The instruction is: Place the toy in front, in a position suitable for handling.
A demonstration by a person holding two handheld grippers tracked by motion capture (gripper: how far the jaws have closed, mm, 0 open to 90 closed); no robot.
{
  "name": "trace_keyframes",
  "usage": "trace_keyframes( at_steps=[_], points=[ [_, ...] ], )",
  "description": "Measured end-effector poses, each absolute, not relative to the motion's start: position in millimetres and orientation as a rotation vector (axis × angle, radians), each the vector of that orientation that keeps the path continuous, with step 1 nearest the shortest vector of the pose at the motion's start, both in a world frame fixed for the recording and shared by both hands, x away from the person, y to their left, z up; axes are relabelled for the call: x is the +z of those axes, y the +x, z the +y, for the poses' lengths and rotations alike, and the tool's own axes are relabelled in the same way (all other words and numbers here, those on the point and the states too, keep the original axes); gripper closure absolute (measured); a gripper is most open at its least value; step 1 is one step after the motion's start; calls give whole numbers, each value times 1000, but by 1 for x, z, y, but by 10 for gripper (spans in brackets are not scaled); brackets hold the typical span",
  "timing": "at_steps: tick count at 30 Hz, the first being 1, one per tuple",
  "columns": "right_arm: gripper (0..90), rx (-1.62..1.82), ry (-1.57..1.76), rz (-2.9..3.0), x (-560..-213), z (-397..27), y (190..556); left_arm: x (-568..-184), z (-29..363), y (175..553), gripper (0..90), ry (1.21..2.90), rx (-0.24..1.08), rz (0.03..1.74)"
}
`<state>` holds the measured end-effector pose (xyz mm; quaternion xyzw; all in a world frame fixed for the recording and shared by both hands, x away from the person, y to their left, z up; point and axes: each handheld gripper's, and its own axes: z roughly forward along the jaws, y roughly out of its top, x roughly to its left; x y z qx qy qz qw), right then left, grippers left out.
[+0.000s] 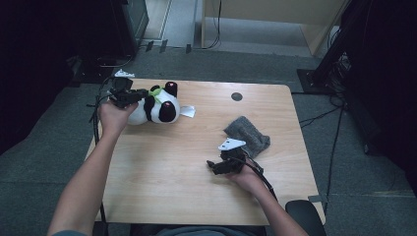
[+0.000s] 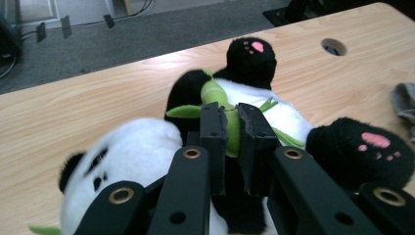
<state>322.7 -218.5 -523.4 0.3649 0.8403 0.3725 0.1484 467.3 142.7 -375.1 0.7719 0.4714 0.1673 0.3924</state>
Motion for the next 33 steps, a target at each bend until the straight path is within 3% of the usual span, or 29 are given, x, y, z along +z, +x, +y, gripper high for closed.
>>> trace_keyframes(
  at_steps=[18,33],
  points=[
    [127,1073,1050,2415,-523,-218,323,-361,93,421,825,1925,244,1147],
    [127,1073,1049,2415,-523,-218,323,-373,55,403,824,1942,215,1091]
  ],
)
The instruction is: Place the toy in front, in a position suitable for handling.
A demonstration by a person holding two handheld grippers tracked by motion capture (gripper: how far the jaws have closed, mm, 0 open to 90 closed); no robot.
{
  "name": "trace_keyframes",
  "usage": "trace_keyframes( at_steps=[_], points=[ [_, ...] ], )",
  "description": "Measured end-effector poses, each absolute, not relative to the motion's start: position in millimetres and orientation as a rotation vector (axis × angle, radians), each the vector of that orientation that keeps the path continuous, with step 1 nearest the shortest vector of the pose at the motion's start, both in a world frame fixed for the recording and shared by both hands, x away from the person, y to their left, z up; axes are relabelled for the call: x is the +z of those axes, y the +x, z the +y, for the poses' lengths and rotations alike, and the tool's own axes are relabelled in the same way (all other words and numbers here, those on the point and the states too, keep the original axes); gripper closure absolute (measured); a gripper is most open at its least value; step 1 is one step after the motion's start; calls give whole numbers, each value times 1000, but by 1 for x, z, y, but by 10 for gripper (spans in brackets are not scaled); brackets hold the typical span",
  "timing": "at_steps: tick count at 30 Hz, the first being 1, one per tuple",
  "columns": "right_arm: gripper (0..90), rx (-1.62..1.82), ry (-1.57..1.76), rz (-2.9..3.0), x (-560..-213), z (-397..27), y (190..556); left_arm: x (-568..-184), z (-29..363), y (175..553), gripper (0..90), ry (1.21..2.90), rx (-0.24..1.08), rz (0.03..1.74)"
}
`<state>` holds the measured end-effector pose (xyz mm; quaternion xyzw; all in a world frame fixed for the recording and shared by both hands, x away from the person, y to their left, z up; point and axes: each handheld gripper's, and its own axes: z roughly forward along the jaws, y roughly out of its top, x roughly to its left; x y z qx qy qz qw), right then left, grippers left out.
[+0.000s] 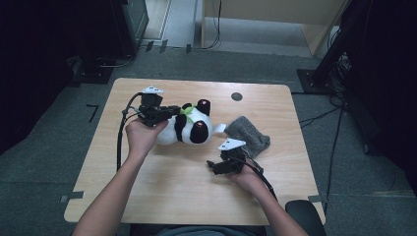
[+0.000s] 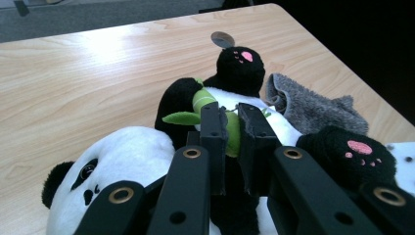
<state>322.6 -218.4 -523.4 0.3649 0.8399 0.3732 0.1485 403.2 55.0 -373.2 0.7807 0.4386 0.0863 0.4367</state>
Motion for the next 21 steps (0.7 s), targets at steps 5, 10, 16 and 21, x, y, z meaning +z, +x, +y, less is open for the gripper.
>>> trace_keyframes(
  at_steps=[5,10,16,21],
  points=[
    [127,1074,1056,2414,-523,-218,322,-378,47,402,822,1955,232,1083],
    [101,1065,1058,2412,-523,-218,323,-387,45,399,813,1948,241,1067],
    [0,1015,1134,2391,-524,-218,326,-395,49,394,711,1944,241,1025],
    [0,1011,1140,2386,-524,-217,326,-399,54,390,547,1962,284,985]
  ],
)
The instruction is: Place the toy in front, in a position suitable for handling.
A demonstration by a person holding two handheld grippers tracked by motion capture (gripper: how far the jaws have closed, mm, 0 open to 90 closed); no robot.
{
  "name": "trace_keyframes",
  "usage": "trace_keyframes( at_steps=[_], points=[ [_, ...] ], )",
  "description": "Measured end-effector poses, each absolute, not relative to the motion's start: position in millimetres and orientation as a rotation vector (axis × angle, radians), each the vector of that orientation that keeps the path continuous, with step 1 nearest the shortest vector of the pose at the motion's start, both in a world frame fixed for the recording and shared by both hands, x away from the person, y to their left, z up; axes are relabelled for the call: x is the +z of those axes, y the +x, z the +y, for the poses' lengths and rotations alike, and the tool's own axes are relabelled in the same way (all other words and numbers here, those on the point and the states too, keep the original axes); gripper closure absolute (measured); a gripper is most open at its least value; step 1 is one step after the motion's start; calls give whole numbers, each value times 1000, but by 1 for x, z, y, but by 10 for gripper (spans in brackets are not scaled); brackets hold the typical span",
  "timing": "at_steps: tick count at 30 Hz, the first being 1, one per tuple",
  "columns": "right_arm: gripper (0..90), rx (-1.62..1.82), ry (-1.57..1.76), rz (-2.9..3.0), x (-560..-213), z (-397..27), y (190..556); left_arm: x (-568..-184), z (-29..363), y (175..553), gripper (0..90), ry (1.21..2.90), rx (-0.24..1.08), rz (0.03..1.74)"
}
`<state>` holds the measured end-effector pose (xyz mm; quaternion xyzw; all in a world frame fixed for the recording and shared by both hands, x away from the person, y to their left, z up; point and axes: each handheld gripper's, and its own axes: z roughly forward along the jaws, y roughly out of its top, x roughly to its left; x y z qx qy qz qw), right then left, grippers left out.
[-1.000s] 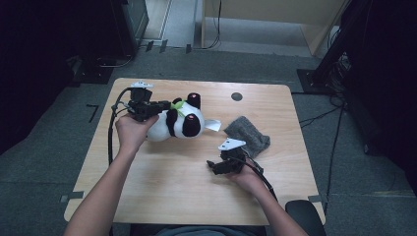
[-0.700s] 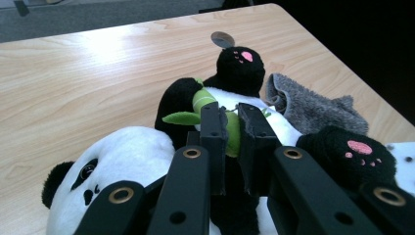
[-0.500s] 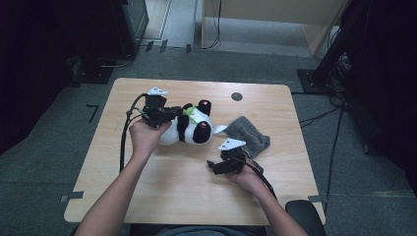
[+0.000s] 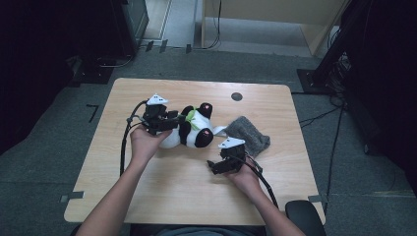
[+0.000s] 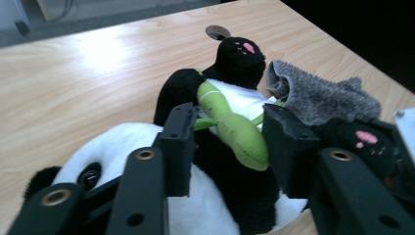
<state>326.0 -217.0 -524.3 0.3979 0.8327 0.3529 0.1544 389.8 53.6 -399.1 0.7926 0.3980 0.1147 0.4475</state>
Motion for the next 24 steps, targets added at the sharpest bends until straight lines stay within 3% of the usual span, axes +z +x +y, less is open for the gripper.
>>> trace_keyframes(
  at_steps=[1,4,5,8,14,24],
  points=[
    [7,1001,1144,2391,-524,-217,326,-401,57,389,491,1977,291,970],
    [81,999,1153,2386,-522,-217,326,-401,60,388,432,1989,294,969],
    [153,1009,1151,2382,-520,-217,325,-400,61,388,432,1995,299,967],
    [207,1023,1123,2390,-519,-219,326,-398,66,384,372,2011,318,950],
    [235,1120,1129,2330,-502,-227,327,-405,78,378,373,1874,290,972],
    [219,1173,1157,2256,-477,-250,332,-413,88,361,294,1854,347,972]
  ],
)
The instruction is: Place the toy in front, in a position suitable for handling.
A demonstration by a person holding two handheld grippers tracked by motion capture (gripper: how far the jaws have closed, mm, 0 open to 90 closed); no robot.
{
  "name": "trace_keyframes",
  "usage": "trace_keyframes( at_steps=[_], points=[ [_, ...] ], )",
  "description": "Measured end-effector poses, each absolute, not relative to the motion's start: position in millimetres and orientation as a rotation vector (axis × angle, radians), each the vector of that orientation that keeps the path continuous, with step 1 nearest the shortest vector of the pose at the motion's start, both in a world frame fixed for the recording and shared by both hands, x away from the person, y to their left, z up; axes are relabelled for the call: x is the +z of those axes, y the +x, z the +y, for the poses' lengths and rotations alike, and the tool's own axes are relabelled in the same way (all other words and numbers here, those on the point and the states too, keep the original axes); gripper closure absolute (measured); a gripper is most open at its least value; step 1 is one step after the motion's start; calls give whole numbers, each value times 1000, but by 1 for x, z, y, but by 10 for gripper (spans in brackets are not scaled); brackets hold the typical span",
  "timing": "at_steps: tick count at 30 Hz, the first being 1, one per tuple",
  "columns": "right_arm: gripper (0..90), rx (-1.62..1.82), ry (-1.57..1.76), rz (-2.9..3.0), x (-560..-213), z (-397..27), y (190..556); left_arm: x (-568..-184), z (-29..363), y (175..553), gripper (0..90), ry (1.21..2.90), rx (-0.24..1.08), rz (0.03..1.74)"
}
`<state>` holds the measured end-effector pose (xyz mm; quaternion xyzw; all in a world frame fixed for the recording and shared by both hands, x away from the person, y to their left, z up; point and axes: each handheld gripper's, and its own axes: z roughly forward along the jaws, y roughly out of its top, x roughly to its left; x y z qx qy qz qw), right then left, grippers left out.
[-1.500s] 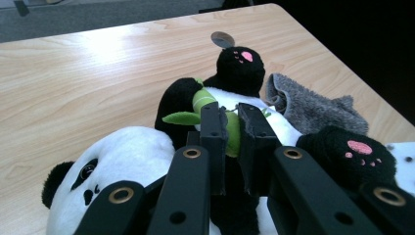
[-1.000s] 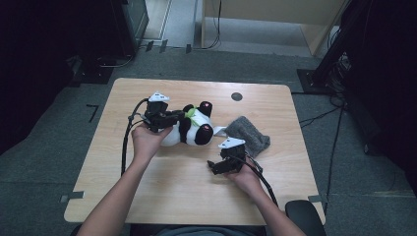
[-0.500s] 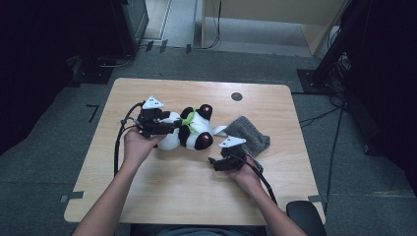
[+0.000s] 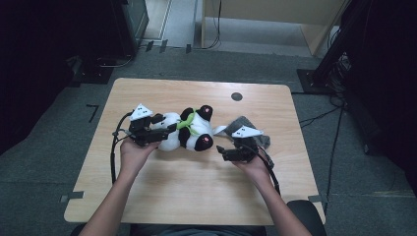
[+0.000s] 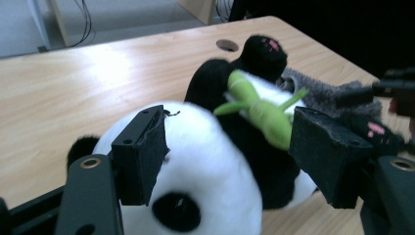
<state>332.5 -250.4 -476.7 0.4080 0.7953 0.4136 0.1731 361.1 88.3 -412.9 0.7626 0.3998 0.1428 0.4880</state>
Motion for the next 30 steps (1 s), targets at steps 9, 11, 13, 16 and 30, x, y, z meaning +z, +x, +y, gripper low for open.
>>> trace_keyframes(
  at_steps=[9,11,13,16,30],
  points=[
    [260,1179,1184,2170,-468,-270,338,-431,107,344,218,1888,365,1005],
    [260,1170,1203,2169,-467,-275,342,-433,111,343,188,1881,355,1007],
    [264,1164,1227,2147,-467,-282,347,-436,114,341,137,1871,323,1016],
    [303,1149,1240,2146,-469,-290,354,-447,119,337,33,1821,233,1051],
    [369,1057,1386,2185,-488,-316,387,-467,122,350,25,1881,262,1052]
  ],
)
